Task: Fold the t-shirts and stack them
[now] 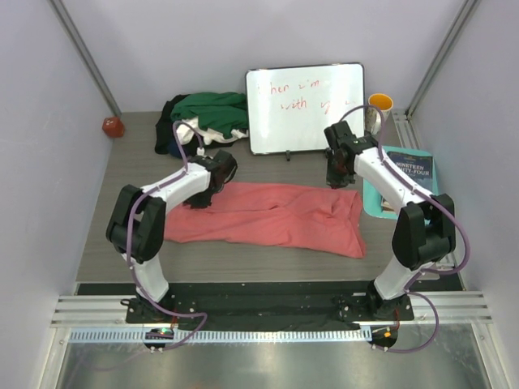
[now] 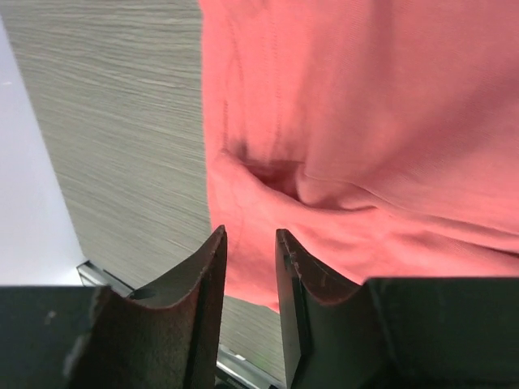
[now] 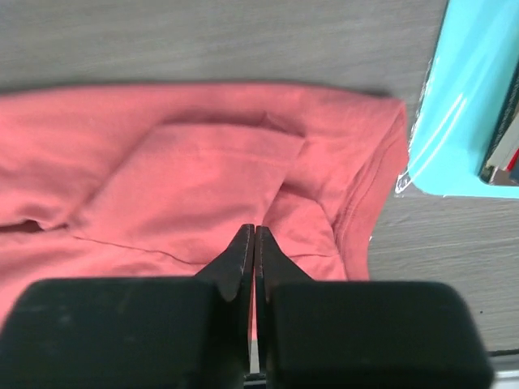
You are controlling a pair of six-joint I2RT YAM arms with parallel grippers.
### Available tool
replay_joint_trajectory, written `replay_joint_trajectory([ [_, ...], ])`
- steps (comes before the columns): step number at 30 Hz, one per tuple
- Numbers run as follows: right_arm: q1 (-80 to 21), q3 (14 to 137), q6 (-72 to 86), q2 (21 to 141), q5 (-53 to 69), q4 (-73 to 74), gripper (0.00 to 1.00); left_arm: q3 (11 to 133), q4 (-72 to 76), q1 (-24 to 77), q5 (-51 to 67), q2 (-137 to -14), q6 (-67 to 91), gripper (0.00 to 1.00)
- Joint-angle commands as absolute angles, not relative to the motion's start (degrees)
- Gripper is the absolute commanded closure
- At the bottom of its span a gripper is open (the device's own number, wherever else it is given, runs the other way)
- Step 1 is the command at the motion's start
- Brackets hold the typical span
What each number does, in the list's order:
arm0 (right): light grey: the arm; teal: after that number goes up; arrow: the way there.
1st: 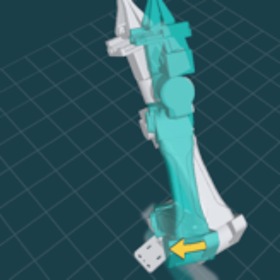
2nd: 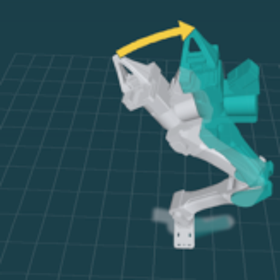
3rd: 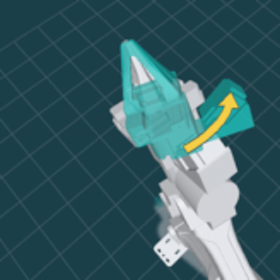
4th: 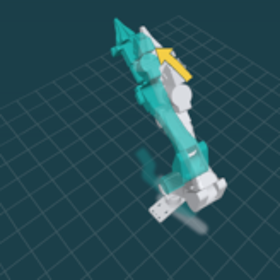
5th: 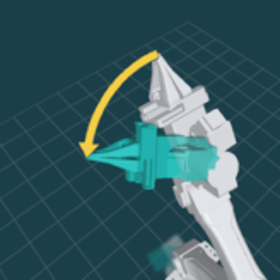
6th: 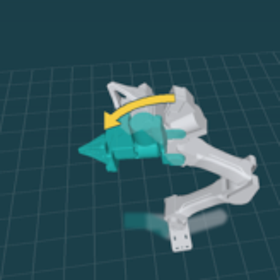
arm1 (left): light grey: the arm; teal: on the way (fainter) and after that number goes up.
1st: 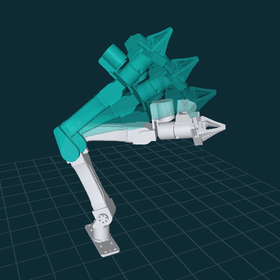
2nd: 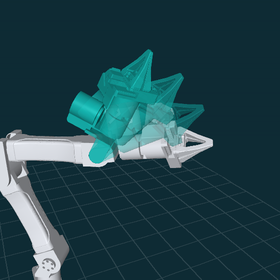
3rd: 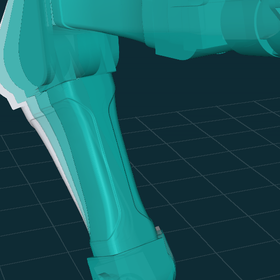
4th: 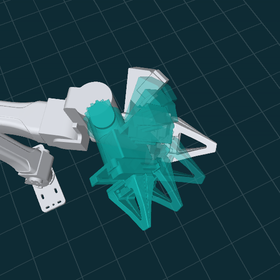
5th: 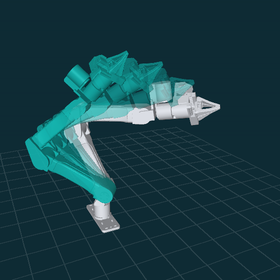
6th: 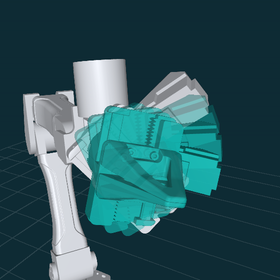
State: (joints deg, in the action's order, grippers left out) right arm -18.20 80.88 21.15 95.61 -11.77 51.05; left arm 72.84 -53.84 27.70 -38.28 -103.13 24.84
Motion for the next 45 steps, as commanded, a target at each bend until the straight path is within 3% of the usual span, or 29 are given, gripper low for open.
replay_joint_trajectory([
  [1, -19.24, 75.43, 22.24, 94.30, -9.14, 51.24, 0.99, 73.39, -53.44, 30.23, -36.65, -103.27, 23.73, 0.69],
  [5, -20.30, 72.87, 22.59, 96.33, -8.88, 51.68, 0.99, 73.56, -54.23, 33.57, -37.44, -105.55, 23.47, 0.73],
  [10, -21.01, 70.58, 23.03, 99.74, -9.84, 51.59, 0.99, 72.42, -53.79, 34.54, -34.63, -108.19, 22.59, 0.99],
  [30, -21.27, 79.26, 23.03, 114.95, -13.80, 50.88, 0.99, 73.04, -57.21, 36.73, -23.65, -116.81, 22.76, 1.00],
  [45, -20.21, 99.30, 19.07, 128.49, -10.37, 53.79, 0.99, 73.74, -62.84, 51.85, -17.76, -120.24, 26.01, 1.00],
])
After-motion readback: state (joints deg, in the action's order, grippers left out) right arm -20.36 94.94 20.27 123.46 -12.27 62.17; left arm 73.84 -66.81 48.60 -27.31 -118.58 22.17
